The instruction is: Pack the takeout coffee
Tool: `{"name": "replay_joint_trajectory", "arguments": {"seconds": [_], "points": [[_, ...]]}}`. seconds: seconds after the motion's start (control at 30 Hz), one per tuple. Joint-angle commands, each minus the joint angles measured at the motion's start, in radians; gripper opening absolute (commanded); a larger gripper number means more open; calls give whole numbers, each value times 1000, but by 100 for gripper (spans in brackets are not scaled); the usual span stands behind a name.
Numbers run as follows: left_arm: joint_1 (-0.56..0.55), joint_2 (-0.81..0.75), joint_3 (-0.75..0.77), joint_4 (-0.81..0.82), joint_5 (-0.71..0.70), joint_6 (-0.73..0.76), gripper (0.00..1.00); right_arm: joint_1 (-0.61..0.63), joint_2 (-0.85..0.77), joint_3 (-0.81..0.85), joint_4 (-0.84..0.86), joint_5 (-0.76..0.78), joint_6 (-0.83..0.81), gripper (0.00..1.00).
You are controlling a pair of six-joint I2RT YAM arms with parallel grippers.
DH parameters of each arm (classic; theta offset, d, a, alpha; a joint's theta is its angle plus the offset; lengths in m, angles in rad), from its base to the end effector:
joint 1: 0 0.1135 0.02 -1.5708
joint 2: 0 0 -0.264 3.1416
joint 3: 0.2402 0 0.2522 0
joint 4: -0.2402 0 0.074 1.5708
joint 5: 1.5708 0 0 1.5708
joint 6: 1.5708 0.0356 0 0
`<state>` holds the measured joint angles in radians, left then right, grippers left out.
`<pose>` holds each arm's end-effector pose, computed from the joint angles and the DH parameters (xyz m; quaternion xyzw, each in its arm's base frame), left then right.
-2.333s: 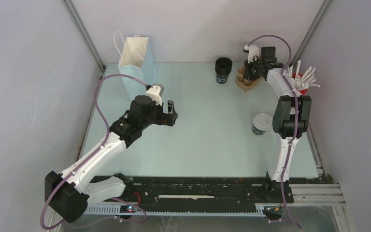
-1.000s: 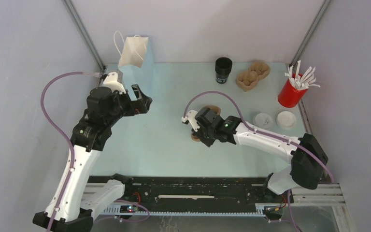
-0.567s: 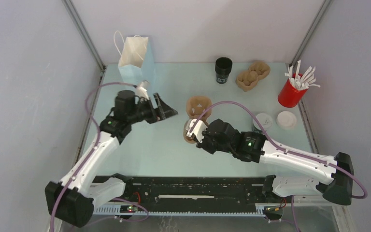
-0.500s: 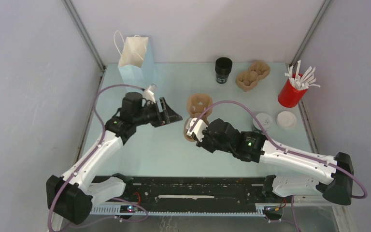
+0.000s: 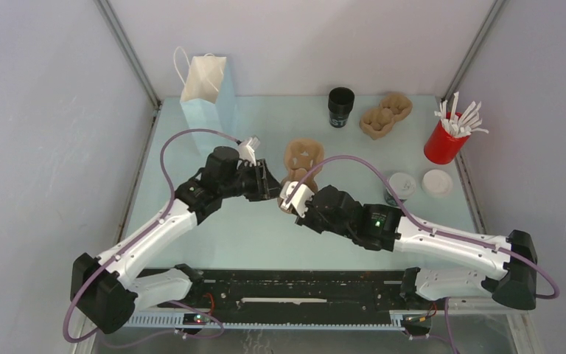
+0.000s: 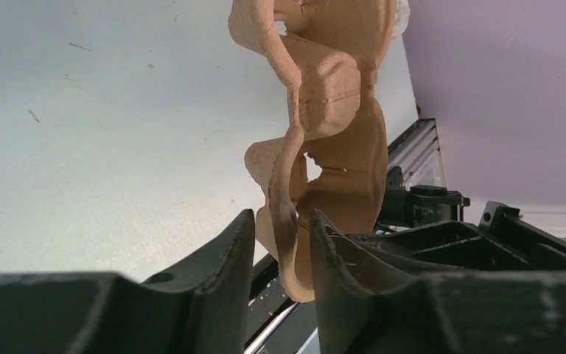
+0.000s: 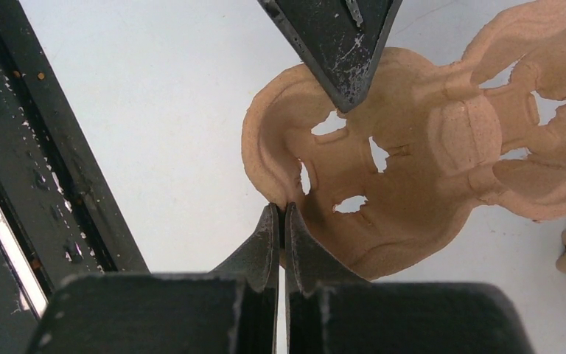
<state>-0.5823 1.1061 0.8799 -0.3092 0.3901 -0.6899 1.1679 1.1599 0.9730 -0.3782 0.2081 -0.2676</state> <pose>0.1979 -0.1465 0.2985 0.0499 0.8564 -0.4239 0.2905 0.1080 0.2347 0.3107 -0.5355 0.6894 0.1266 0.4712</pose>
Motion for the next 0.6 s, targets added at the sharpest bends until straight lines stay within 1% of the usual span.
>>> {"name": "replay_joint_trajectory", "arguments": {"seconds": [0.0, 0.03, 0.07, 0.1, 0.13, 0.17, 0.23, 0.3, 0.33, 0.37, 0.43, 0.47, 0.53, 0.57], "points": [[-12, -13, 47, 18, -59, 35, 32, 23, 13, 13, 49, 38, 3, 0], [-12, -18, 48, 16, -72, 42, 25, 24, 16, 13, 46, 40, 7, 0], [-12, -24, 51, 11, -86, 52, 19, 24, 18, 13, 41, 40, 10, 2], [-13, -32, 55, 2, -102, 64, 12, 25, 18, 13, 37, 39, 19, 8], [-13, -37, 59, -9, -115, 79, 6, 26, 16, 13, 26, 38, 30, 19], [-12, -42, 65, -23, -129, 97, 1, 24, 12, 13, 15, 43, 47, 33], [-13, -49, 75, -51, -144, 138, 0, 7, -12, 13, -3, 34, 86, 56], [-14, -60, 76, -71, -152, 176, 0, -33, -48, 12, -7, -17, 130, 72], [-17, -66, 77, -80, -157, 193, 0, -71, -60, 13, 2, -71, 148, 78], [-17, -71, 76, -91, -160, 205, 0, -110, -65, 13, 17, -120, 162, 80], [-19, -79, 72, -107, -159, 223, 0, -170, -50, 13, 54, -134, 150, 82], [-19, -84, 70, -111, -153, 227, 0, -180, -33, 18, 63, -139, 120, 83], [-20, -93, 68, -120, -141, 228, 0, -197, 0, 19, 91, -218, 27, 82], [-21, -100, 65, -123, -139, 227, 0, -201, 16, 18, 120, -230, -4, 82]]}}
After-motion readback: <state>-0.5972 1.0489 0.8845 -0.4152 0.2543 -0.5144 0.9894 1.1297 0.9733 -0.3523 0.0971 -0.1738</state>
